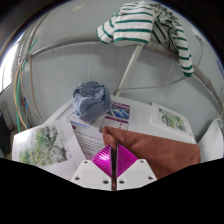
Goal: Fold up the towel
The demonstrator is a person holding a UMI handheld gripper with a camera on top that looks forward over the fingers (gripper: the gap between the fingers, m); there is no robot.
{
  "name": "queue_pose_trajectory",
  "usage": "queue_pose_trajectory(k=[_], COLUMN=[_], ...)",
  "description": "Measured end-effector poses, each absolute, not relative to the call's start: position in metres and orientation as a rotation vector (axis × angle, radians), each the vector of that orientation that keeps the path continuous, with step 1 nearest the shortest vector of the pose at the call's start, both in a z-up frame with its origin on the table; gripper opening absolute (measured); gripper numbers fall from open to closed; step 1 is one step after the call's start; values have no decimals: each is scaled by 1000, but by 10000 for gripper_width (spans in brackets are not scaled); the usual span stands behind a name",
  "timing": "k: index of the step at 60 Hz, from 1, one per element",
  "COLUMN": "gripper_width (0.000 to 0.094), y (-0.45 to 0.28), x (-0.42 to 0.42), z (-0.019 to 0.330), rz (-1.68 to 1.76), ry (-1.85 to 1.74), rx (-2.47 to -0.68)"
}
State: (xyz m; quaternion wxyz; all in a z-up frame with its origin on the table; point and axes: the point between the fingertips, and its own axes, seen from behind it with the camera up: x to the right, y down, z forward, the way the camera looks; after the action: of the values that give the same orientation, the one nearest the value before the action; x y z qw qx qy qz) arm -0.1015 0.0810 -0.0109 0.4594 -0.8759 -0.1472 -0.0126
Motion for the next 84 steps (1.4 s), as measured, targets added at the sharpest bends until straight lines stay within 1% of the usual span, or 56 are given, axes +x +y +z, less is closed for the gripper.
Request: queue_pose_trajectory(k=[7,12,18,22,25,28,31,42,45,51,52,53,54,55,56,57,63,64,65,70,77,84], gripper_width=[12,12,12,13,14,16,19,29,35,44,58,122,164,173,280,305,876,825,807,855,839,846], y=[81,84,92,94,94,94,91,83,89,88,87,86,85,83,81,78,56,50,44,8,-54,-114], x=[-99,-83,-30,18,59,100,135,212,214,215,215,215,215,215,216,217,220,219,218,207,165,112], z=[-4,27,71,91,97,95,83,5,5,5,6,6,8,10,12,15,42,46,50,68,88,102], rz=[58,106,105,80,27,-30,-83,-202,-209,-237,-243,-248,-255,-260,-267,-278,-296,-293,-289,-261,-150,2], ry=[-346,-299,-204,-131,-86,-49,-24,25,13,4,5,8,12,16,21,28,65,74,85,136,171,189], rx=[-2189,-2147,-2095,-2074,-2065,-2072,-2100,-2255,-2218,-2217,-2220,-2223,-2223,-2224,-2225,-2223,-2190,-2184,-2179,-2158,-2137,-2131])
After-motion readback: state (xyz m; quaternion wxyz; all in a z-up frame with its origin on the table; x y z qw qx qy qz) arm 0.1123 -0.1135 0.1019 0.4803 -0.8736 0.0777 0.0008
